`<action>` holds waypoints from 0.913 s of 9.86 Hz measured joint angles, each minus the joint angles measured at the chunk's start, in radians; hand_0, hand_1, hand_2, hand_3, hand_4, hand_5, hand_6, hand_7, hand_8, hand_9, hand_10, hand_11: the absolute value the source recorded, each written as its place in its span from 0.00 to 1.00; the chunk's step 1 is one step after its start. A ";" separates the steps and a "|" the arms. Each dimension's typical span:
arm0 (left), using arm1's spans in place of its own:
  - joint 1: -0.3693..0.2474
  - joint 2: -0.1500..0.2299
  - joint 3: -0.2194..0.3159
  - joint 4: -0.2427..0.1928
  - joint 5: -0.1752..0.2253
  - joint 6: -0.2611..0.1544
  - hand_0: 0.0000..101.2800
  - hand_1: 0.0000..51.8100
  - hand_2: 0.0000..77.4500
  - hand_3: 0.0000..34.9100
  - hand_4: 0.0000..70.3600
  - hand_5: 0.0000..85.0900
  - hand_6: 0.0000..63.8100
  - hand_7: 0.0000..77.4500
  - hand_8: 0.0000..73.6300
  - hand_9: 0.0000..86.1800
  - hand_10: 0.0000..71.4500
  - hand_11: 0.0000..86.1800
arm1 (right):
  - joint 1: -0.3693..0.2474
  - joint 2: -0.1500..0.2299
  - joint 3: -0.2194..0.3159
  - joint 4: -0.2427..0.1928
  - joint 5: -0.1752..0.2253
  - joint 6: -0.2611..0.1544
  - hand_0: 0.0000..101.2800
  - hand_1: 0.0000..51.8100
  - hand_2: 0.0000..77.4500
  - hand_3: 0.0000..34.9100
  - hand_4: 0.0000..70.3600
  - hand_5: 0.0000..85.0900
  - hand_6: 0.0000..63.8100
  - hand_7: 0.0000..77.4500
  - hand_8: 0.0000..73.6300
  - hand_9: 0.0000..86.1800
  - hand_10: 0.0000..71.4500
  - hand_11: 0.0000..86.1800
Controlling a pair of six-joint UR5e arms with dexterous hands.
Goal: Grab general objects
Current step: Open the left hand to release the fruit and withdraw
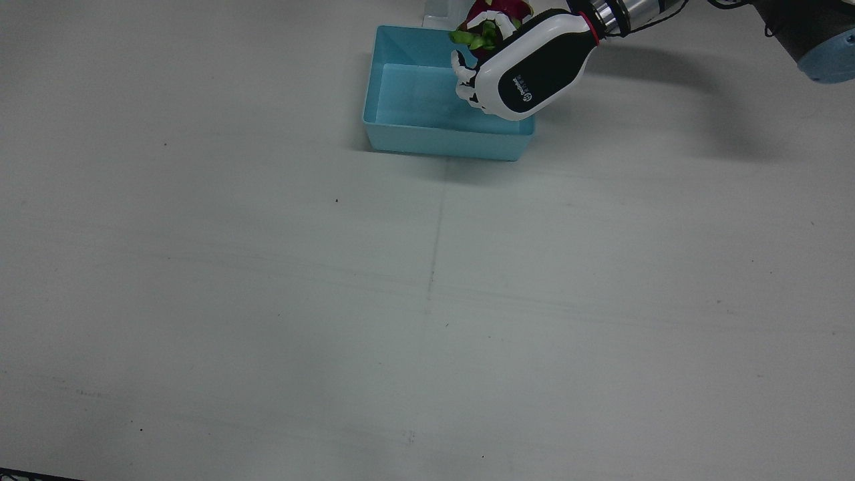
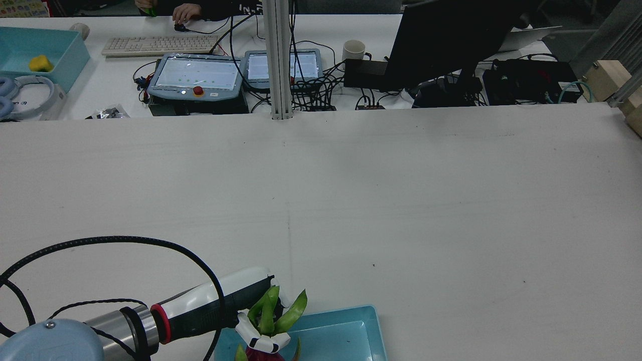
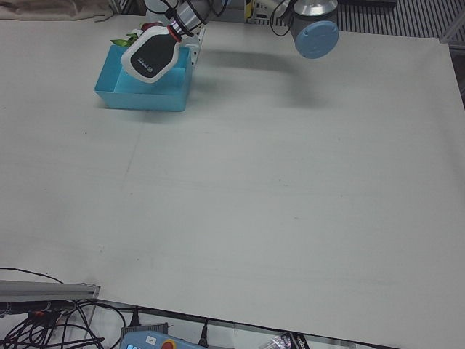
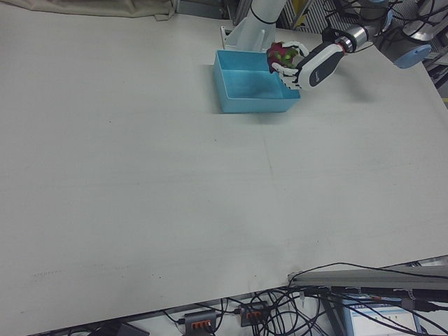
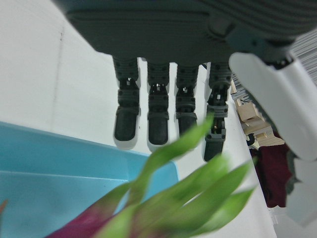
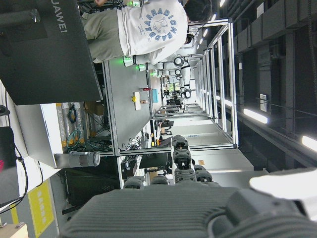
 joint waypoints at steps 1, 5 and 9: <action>0.001 -0.001 0.006 -0.018 -0.001 0.000 0.59 0.04 0.45 0.00 0.85 0.17 0.90 0.69 0.76 0.61 0.66 0.65 | 0.000 0.000 0.000 0.000 0.000 0.000 0.00 0.11 0.02 0.00 0.00 0.01 0.00 0.00 0.00 0.01 0.00 0.01; -0.009 0.014 0.077 -0.120 0.001 0.001 0.53 0.02 0.01 0.00 0.12 0.03 0.06 0.04 0.17 0.14 0.02 0.22 | 0.000 0.000 0.000 0.000 0.000 0.000 0.00 0.11 0.02 0.00 0.00 0.01 0.00 0.00 0.00 0.01 0.00 0.01; -0.154 0.059 0.099 -0.213 0.057 0.003 0.50 0.01 0.01 0.00 0.00 0.02 0.00 0.01 0.01 0.01 0.00 0.01 | 0.000 0.000 0.000 0.000 0.000 0.000 0.00 0.11 0.02 0.00 0.00 0.01 0.00 0.00 0.00 0.01 0.00 0.01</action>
